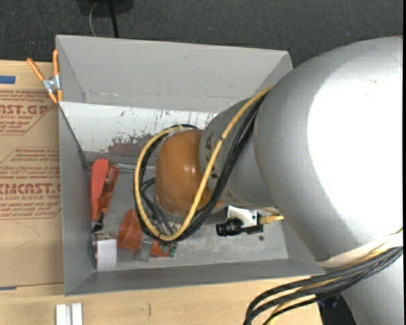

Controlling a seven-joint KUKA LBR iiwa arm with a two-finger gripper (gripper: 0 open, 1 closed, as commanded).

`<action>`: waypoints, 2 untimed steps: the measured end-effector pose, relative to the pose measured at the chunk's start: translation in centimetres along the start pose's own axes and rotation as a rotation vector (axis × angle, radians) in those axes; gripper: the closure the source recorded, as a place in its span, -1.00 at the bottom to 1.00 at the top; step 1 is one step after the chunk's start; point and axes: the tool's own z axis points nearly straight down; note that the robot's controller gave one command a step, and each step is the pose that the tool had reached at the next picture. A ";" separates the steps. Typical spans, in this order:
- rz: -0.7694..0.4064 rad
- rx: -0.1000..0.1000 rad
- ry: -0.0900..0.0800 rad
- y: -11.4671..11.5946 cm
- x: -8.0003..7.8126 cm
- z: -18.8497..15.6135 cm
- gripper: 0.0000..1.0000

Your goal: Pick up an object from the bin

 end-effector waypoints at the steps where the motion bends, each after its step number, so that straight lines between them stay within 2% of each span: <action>1: 0.000 0.002 0.003 0.0 0.1 -0.6 1.00; 2: 0.000 0.001 0.002 0.0 0.1 -1.7 1.00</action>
Offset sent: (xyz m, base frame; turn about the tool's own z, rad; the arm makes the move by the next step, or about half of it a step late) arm 0.0001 0.0000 0.0349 0.0000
